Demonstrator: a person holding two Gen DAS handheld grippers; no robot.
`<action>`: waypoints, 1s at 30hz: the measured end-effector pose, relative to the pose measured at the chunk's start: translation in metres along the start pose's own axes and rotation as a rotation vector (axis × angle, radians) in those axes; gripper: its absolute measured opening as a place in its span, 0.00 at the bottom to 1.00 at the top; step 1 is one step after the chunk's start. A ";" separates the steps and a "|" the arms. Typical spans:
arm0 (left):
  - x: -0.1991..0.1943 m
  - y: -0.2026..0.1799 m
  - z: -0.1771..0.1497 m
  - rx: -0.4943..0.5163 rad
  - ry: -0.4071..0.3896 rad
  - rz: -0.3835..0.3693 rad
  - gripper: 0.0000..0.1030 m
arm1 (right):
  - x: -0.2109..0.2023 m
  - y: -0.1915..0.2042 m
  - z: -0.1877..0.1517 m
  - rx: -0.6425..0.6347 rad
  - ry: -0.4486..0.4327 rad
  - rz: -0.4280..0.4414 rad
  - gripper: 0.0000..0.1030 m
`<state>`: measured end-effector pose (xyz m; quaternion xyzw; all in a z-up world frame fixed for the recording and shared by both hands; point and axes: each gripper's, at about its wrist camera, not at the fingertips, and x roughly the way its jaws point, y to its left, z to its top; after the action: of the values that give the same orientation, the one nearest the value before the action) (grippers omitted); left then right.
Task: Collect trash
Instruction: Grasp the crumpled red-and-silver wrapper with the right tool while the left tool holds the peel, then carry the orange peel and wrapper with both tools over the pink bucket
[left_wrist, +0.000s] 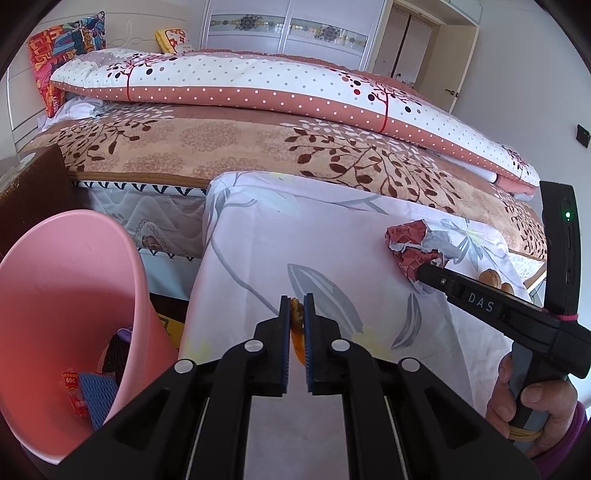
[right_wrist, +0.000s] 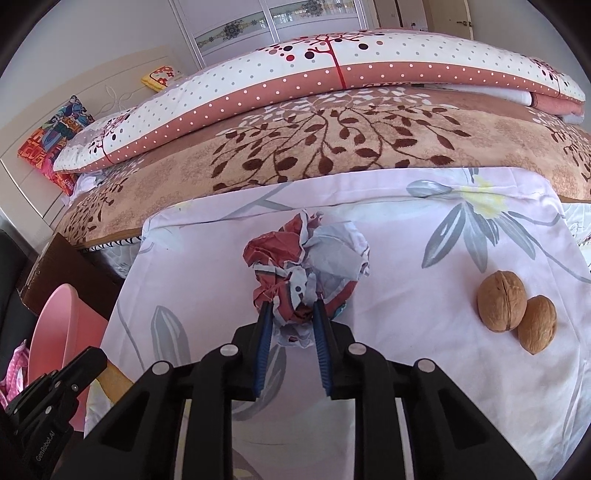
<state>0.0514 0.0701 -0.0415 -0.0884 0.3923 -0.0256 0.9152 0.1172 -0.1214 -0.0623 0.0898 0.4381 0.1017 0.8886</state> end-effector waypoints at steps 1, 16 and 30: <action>-0.001 -0.001 0.000 0.001 -0.003 -0.002 0.06 | -0.004 0.000 -0.002 -0.003 -0.006 0.001 0.18; -0.036 -0.017 -0.005 0.039 -0.056 -0.012 0.06 | -0.073 0.013 -0.034 -0.018 -0.071 0.034 0.18; -0.074 -0.013 -0.009 0.058 -0.150 0.004 0.06 | -0.101 0.048 -0.046 -0.088 -0.104 0.066 0.18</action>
<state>-0.0059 0.0649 0.0076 -0.0625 0.3218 -0.0285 0.9443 0.0155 -0.0981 -0.0015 0.0700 0.3831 0.1453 0.9095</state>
